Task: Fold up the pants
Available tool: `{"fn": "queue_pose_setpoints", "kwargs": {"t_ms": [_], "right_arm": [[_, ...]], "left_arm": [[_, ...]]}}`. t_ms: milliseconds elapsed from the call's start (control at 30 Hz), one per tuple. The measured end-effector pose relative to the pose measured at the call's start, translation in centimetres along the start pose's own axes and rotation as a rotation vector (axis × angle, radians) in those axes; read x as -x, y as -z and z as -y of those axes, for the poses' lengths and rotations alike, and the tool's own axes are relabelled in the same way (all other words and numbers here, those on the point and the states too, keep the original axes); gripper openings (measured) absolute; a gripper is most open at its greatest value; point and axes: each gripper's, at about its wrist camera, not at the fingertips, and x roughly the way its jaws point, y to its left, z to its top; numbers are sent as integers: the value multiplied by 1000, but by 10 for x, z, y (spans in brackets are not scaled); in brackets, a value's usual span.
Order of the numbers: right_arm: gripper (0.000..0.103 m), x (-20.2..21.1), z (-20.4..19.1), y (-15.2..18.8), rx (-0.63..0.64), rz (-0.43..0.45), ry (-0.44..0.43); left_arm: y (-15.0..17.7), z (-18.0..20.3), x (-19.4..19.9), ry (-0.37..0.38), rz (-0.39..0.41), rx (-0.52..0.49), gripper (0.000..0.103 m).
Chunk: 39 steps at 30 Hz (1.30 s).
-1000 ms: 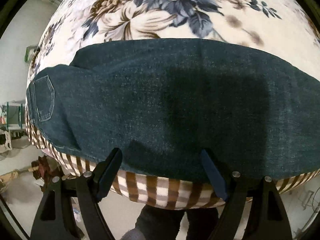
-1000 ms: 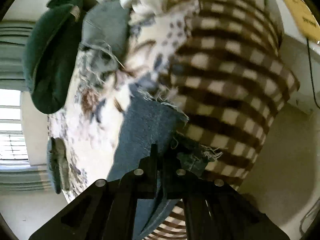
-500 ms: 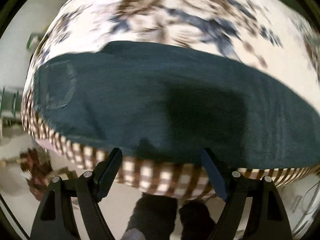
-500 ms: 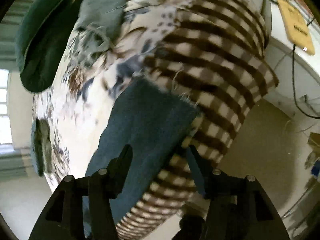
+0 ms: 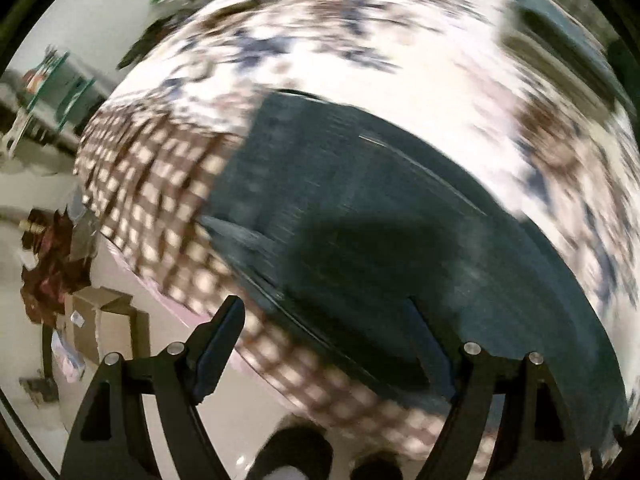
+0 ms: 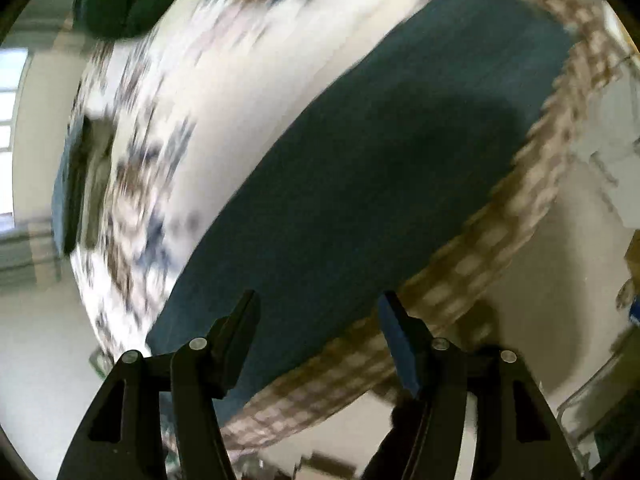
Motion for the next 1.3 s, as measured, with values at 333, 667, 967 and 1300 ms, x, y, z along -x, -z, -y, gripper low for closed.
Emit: {"fn": "queue_pose_setpoints", "kwargs": {"t_ms": [333,667,967,1300], "right_arm": [[64,-144,-264,107,639,-172,131],[45,-239,-364,162,1133,-247,385],[0,-175,-381,161,1181,77,331],[68,-216,-391,122,940,-411,107]], "left_arm": [[-34,-59,-61,12,-27,39,80],[-31,-71,-59,32,-17,6,80],[-22,-88,-46,64,-24,-17,80],[-31,-86,-52,133,-59,-1,80]]}}
